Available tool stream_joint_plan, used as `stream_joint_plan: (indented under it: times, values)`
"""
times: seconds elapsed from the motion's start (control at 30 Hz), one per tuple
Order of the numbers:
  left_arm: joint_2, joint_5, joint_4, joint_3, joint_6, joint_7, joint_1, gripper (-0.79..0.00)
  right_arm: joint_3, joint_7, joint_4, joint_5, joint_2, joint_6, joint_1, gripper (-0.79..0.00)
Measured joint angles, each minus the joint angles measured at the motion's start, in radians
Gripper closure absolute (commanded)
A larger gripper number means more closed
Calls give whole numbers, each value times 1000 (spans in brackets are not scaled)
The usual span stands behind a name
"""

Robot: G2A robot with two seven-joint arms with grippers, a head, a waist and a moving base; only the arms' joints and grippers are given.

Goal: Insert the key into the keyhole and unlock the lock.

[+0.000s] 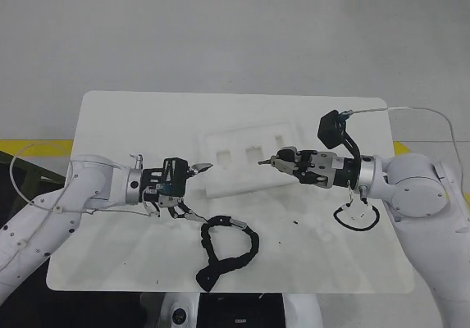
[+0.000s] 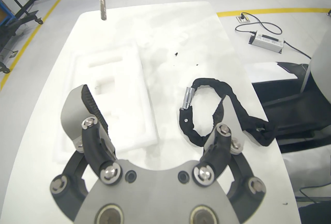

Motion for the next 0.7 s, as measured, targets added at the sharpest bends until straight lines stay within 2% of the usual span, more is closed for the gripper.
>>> stream_joint_plan:
  times: [0.23, 0.7]
  values:
    - [-33, 36, 27, 33, 11, 1, -22, -785, 0, 0, 0, 0, 0, 0, 0, 0]
    - [-33, 34, 29, 33, 12, 3, -22, -785, 0, 0, 0, 0, 0, 0, 0, 0]
